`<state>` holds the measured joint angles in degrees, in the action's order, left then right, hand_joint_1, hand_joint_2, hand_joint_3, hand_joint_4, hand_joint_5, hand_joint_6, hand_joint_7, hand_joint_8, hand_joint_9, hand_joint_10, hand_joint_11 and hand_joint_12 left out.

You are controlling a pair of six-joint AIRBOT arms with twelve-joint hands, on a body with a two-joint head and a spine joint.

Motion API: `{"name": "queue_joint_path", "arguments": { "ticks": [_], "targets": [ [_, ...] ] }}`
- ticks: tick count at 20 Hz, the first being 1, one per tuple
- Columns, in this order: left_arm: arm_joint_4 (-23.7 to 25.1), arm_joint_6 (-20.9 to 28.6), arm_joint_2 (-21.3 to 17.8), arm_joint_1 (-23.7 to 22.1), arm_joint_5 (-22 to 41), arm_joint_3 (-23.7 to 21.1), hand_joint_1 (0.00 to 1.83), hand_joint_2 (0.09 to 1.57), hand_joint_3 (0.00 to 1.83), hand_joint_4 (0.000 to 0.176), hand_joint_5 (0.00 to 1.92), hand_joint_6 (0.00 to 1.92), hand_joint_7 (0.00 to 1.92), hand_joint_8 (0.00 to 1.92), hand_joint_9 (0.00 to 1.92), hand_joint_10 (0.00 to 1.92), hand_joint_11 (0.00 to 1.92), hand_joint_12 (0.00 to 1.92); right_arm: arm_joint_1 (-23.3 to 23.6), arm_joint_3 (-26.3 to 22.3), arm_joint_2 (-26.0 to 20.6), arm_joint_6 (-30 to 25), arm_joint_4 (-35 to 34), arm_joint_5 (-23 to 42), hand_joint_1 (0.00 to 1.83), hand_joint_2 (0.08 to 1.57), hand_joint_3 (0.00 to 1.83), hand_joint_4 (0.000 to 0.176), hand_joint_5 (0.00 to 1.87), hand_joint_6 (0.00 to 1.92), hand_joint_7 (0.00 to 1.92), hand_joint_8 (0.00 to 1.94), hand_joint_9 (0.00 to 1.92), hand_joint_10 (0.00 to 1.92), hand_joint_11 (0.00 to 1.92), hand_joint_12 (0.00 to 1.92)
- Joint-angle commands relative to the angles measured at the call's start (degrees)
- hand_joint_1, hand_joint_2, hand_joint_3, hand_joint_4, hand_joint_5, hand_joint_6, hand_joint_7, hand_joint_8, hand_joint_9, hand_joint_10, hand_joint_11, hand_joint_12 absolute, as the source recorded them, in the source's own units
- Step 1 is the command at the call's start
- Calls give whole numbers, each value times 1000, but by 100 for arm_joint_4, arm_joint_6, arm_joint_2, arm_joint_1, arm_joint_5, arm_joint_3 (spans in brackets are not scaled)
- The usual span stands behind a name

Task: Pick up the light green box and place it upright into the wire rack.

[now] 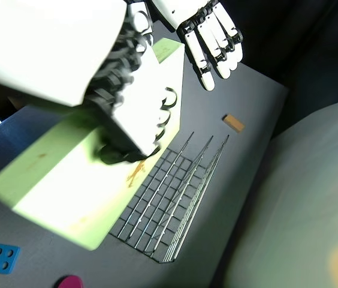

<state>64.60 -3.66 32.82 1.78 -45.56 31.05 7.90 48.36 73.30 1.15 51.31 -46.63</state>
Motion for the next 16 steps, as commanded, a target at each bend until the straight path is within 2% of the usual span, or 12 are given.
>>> {"name": "queue_joint_path", "arguments": {
  "ticks": [1, 5, 14, 15, 16],
  "targets": [
    [435, -29, -28, -62, 127, 30, 187, 1241, 2, 108, 224, 1, 157, 1, 126, 0, 0, 452, 36, 56, 36, -48, 431, 360, 1356, 1180, 0, 0, 754, 1082, 858, 1202, 846, 1426, 763, 1418],
    [435, -49, -28, -69, 127, 33, 190, 1243, 2, 109, 221, 1, 152, 0, 126, 0, 0, 456, -154, 313, 314, -185, 702, 438, 1356, 1180, 0, 0, 755, 1082, 858, 1202, 846, 1425, 763, 1416],
    [435, -61, -27, -86, 127, 59, 191, 1244, 0, 109, 226, 1, 154, 0, 129, 1, 0, 462, -457, 902, 827, -433, 745, 536, 1356, 1180, 0, 0, 745, 1104, 864, 1188, 849, 1418, 760, 1416],
    [435, -64, -27, -84, 127, 60, 192, 1246, 1, 109, 228, 2, 153, 0, 128, 0, 0, 462, -476, 958, 866, -464, 745, 585, 1362, 1160, 0, 0, 788, 1034, 910, 1132, 905, 1378, 765, 1417],
    [435, -65, -27, -83, 127, 60, 192, 1247, 1, 109, 241, 7, 152, 0, 128, 0, 0, 461, -497, 1016, 900, -520, 745, 624, 1358, 1170, 4, 0, 767, 1073, 875, 1173, 864, 1403, 762, 1409]
  ]
}}
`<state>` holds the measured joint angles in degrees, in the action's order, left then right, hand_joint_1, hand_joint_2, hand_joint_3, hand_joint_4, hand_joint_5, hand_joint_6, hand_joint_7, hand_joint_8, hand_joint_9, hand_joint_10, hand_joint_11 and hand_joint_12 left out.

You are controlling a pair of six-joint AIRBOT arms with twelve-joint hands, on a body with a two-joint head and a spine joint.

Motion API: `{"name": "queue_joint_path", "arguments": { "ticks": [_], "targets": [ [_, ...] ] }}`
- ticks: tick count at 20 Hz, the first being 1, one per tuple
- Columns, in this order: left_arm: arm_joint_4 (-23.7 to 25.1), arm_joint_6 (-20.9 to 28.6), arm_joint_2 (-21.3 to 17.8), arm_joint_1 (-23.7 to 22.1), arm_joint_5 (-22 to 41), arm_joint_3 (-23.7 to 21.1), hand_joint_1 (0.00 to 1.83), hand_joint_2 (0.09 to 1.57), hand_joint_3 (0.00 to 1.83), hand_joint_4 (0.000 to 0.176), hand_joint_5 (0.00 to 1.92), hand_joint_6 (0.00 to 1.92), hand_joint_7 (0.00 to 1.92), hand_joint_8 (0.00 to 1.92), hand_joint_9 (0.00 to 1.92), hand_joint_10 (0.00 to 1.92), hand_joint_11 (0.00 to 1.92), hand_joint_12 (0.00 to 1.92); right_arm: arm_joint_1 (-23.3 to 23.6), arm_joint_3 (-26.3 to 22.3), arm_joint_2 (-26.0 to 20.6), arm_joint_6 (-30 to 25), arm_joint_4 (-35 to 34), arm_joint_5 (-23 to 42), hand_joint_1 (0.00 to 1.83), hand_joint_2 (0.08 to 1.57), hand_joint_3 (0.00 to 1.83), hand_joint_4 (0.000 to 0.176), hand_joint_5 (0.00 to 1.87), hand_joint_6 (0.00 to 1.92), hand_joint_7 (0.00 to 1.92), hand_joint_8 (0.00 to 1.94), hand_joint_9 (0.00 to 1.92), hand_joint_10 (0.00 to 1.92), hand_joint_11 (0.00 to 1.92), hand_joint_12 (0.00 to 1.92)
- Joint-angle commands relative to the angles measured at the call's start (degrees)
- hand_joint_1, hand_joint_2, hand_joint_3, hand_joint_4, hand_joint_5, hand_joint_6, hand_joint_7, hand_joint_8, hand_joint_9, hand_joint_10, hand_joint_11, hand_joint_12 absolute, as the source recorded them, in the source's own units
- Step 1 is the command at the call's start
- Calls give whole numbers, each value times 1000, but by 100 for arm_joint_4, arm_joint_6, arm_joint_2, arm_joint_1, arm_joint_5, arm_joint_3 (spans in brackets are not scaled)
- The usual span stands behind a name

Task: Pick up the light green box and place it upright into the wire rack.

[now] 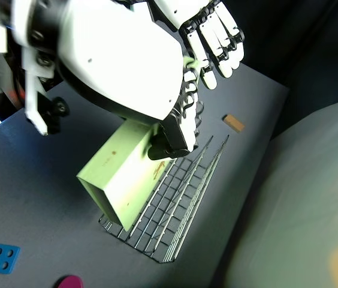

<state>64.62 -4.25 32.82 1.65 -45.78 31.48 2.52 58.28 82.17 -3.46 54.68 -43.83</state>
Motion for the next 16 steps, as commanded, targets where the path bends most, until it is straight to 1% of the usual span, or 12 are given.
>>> {"name": "queue_joint_path", "arguments": {
  "ticks": [1, 5, 9, 13, 16],
  "targets": [
    [433, -6, -27, -69, 149, 16, 192, 1247, 1, 109, 249, 10, 152, 0, 128, 0, 0, 461, 21, 62, 38, -96, 408, 370, 1357, 1173, 6, 0, 762, 1081, 868, 1183, 855, 1410, 762, 1409],
    [432, -76, -59, -68, 110, 27, 192, 1250, 2, 108, 259, 10, 153, 0, 129, 1, 0, 454, -146, 192, 109, -268, 424, 511, 1355, 1183, 0, 0, 751, 1092, 867, 1197, 825, 1442, 760, 1419],
    [432, -180, -84, -43, 111, 88, 197, 1249, 1, 109, 257, 5, 151, 0, 130, 1, 0, 465, -417, 257, 119, -609, 821, 576, 1355, 1183, 0, 0, 749, 1092, 866, 1197, 824, 1446, 754, 1417],
    [405, -252, -147, -29, 122, 163, 196, 1250, 1, 109, 262, 2, 155, 1, 126, 0, 0, 492, -588, 414, 141, -909, 821, 692, 1355, 1184, 0, 0, 754, 1086, 862, 1201, 824, 1452, 740, 1418],
    [354, -292, -151, -30, 158, 206, 197, 1253, 1, 108, 262, 1, 156, 1, 126, 0, 0, 510, -688, 453, 162, -944, 833, 745, 1355, 1183, 0, 0, 757, 1084, 862, 1200, 824, 1452, 749, 1426]
  ]
}}
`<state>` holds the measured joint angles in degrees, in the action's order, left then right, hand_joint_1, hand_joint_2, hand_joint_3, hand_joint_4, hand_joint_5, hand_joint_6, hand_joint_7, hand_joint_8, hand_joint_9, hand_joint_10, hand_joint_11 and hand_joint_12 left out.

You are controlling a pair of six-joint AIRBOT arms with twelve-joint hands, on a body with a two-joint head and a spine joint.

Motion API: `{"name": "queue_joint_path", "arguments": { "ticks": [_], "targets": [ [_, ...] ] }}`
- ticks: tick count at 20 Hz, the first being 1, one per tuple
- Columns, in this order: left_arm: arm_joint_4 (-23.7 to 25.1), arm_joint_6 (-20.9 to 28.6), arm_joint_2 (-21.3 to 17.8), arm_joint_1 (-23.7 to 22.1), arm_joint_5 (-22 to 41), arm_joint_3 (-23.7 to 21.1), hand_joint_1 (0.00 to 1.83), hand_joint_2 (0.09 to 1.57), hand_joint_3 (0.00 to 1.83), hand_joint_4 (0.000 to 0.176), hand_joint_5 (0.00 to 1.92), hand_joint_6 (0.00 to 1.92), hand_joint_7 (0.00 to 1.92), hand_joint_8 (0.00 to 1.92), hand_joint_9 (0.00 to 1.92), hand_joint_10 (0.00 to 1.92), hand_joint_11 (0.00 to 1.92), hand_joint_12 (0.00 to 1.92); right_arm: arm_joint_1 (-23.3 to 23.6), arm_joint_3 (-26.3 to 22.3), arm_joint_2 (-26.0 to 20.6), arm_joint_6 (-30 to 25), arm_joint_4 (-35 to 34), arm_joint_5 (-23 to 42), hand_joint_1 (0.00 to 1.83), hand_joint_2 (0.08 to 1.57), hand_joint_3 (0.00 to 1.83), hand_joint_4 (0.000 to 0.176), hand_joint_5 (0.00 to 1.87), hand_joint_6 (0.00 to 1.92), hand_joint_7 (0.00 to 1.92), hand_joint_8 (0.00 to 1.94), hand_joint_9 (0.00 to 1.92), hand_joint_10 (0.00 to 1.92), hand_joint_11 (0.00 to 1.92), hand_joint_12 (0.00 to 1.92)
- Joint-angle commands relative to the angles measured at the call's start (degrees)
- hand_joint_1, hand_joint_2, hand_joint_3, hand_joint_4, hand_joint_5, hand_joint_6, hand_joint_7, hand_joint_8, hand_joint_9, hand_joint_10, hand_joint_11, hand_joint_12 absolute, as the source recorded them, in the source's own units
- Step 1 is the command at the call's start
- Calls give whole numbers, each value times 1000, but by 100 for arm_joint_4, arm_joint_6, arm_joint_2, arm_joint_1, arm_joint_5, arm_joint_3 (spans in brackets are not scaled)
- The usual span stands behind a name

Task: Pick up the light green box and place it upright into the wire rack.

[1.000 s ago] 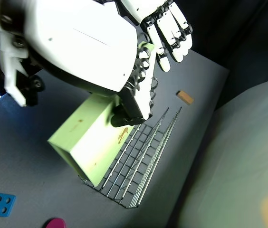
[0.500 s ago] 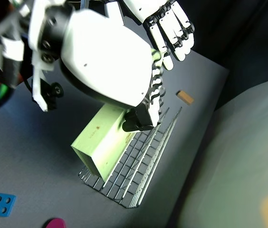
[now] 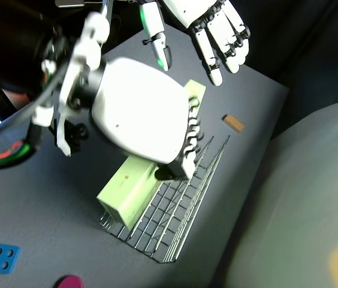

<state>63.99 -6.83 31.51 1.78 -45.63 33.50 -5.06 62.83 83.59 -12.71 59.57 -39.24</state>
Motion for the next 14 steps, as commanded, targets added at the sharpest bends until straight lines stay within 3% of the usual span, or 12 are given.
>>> {"name": "queue_joint_path", "arguments": {
  "ticks": [1, 14],
  "targets": [
    [417, -42, -24, -47, 142, 3, 197, 1253, 1, 108, 262, 1, 156, 1, 126, 0, 0, 510, 36, 4, 25, -23, 355, 296, 1355, 1183, 0, 0, 758, 1084, 862, 1200, 824, 1452, 749, 1426],
    [417, -48, -29, -65, 141, -147, 202, 1252, 0, 109, 256, 1, 140, 1, 116, 0, 0, 496, -387, 251, 79, -2, 507, 371, 1355, 1185, 0, 0, 749, 1077, 861, 1210, 827, 1448, 762, 1428]
  ]
}}
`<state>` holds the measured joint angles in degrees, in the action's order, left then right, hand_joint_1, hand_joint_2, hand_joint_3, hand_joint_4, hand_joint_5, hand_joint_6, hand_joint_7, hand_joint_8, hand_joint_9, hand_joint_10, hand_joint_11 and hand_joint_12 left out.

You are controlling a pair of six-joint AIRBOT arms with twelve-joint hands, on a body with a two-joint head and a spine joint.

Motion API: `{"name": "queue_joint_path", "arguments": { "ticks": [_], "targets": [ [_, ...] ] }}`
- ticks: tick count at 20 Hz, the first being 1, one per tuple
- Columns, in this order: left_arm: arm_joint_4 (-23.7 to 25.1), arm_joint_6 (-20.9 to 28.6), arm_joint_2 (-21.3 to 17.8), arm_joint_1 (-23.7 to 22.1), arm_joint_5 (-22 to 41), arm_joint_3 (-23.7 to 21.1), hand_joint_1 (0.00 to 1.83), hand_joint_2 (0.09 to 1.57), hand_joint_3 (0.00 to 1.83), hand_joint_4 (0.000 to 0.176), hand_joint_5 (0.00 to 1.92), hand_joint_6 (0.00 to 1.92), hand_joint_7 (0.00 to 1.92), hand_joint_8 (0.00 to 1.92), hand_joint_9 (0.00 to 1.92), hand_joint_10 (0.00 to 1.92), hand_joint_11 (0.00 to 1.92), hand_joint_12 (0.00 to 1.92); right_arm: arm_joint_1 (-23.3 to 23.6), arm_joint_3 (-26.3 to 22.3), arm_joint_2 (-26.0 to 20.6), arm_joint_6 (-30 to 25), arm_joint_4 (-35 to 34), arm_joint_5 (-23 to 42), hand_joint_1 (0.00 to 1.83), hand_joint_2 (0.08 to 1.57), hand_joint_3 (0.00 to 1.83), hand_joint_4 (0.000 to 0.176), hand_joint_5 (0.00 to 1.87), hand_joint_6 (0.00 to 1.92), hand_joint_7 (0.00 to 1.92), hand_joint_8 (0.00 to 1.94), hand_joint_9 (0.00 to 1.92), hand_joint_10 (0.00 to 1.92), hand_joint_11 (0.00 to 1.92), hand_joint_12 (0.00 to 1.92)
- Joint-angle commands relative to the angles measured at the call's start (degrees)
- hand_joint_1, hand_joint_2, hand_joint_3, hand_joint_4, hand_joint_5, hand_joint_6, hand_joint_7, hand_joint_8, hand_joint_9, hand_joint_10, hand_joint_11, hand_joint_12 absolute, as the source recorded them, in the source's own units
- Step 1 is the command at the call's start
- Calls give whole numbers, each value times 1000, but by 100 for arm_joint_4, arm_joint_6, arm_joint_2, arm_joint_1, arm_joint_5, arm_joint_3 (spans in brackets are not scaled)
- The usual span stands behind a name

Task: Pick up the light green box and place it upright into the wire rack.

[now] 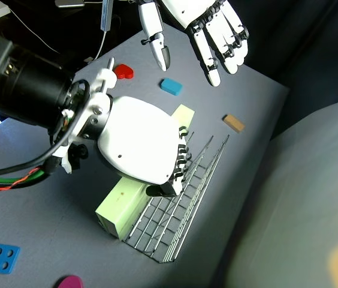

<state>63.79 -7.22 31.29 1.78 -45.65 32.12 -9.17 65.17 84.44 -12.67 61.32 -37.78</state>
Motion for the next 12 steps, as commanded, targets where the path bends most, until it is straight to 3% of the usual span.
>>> {"name": "queue_joint_path", "arguments": {
  "ticks": [1, 12],
  "targets": [
    [437, -9, -7, -67, 143, -30, 204, 1251, 0, 109, 255, 1, 140, 1, 116, 0, 0, 500, 8, 24, -6, -8, 332, 234, 1355, 1185, 0, 0, 748, 1078, 861, 1210, 827, 1448, 761, 1428],
    [416, 55, 56, -98, 219, -258, 228, 1244, 0, 110, 259, 2, 139, 0, 115, 0, 0, 503, -35, 31, -19, 15, 333, 285, 1354, 1186, 0, 0, 741, 1117, 867, 1197, 815, 1454, 739, 1458]
  ]
}}
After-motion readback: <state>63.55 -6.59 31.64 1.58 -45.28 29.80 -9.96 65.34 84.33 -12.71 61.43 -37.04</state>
